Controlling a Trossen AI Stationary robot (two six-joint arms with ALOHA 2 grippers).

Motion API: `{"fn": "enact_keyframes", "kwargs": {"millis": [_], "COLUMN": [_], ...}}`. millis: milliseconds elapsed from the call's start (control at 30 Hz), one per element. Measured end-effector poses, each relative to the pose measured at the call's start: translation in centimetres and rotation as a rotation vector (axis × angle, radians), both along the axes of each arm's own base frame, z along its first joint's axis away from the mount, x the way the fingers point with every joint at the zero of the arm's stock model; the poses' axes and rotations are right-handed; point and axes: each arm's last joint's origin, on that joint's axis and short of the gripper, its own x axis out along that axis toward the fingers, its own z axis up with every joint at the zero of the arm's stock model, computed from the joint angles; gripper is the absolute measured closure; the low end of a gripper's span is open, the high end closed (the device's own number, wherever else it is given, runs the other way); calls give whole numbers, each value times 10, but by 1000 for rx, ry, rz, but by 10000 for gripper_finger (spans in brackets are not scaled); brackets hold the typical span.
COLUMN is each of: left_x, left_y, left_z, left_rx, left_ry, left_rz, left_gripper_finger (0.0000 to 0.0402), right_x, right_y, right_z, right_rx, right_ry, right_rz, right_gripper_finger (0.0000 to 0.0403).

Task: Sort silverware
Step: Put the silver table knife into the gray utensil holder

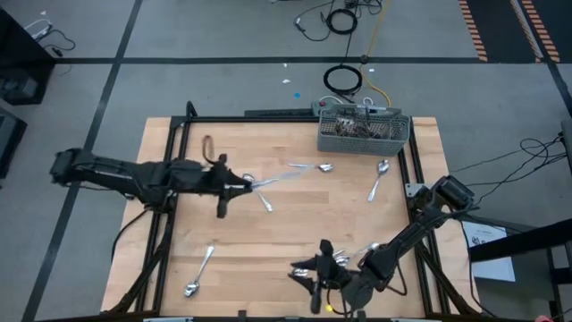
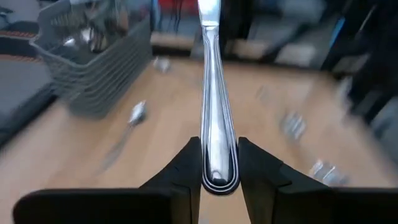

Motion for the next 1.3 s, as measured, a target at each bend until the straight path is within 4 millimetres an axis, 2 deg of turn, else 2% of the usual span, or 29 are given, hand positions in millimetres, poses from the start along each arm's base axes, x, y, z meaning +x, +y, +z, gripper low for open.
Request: {"fn": "enact_keyframes", "kwargs": {"millis": [200,400,500,600,833,933,1033,1167,1300], "left_x": [-15,-25,-25,-24,-23,-24,-27,-27,-25], "left_y": [-12,-26,-34,-42,-54,-56,-55,-52,-53], "left_z": [-24,-26,-26,-30,-33,-30,-22,-19,-22], "left_rx": [-307,-404,-422,-429,-427,-421,-462,-651,-773], "left_ry": [-392,-638,-652,-630,-621,-661,-734,-756,-723], "left_rz": [-37,-32,-51,-65,-86,-100,-114,-119,-159], "left_gripper_finger": [315,315,315,315,316,316,316,316,316], "right_x": [19,38,46,48,38,36,36,40,42], "right_y": [-22,-59,-88,-114,-152,-163,-174,-189,-200], "right_z": [10,26,47,67,106,112,116,121,125], "right_rx": [20,103,154,113,-8,-37,-36,-48,-118], "right_ry": [-80,-145,-173,-185,-255,-243,-242,-297,-335], "right_rz": [-84,-164,-95,-46,-95,-89,7,190,209], "right_gripper_finger": [277,277,276,270,218,191,167,151,150]}}
